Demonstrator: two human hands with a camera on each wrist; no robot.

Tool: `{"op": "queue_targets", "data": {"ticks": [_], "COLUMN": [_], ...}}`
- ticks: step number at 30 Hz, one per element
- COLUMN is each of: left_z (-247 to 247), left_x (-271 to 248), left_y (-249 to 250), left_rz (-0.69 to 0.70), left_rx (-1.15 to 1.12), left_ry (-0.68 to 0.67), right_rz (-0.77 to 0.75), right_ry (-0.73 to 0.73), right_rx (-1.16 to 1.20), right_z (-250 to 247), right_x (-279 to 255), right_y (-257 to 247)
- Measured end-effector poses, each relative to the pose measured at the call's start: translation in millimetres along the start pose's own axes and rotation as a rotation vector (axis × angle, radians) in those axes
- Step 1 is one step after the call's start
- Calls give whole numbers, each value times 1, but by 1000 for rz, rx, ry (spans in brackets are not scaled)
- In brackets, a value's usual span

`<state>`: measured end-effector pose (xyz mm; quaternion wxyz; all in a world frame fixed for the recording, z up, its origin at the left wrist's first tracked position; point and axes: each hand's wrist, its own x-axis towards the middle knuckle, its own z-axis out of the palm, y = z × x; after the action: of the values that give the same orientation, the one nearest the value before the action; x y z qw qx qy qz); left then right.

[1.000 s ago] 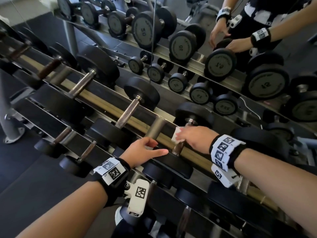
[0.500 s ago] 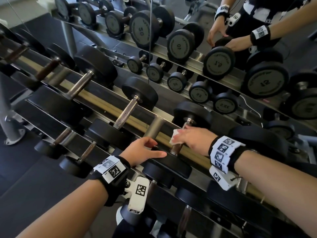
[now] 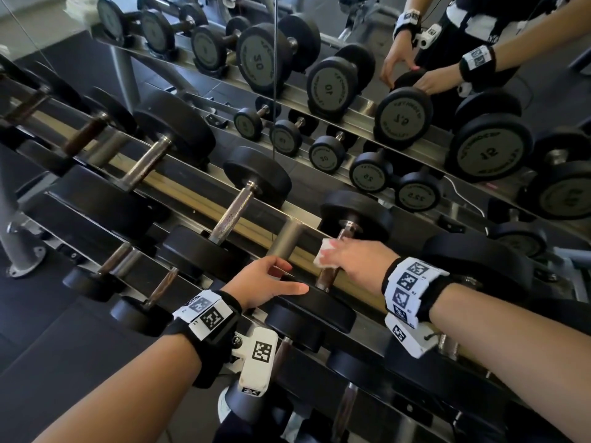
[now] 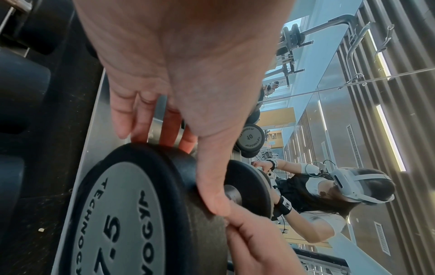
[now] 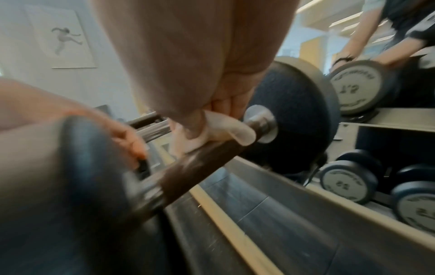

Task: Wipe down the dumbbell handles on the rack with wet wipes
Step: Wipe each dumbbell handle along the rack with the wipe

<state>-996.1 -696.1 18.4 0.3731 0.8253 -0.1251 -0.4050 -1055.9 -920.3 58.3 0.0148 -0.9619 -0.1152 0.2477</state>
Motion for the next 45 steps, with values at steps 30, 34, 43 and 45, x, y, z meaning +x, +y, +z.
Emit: {"op": "queue_targets", "data": {"ticks": [30, 34, 43, 45], "left_z": [2, 3, 4, 3], "left_x": [5, 7, 6, 5], "left_y": [-9, -10, -14, -12], "left_rz": [32, 36, 67, 66], "left_rx": [-11, -16, -28, -32], "left_ry": [-25, -24, -33, -32], "right_rz": [115, 220, 86, 323], "right_ry": [-8, 44, 103, 246], "right_rx": [347, 222, 343, 545], "right_z": [24, 7, 30, 27], "right_x": [-25, -15, -49, -56], "right_y": [15, 22, -10, -8]}}
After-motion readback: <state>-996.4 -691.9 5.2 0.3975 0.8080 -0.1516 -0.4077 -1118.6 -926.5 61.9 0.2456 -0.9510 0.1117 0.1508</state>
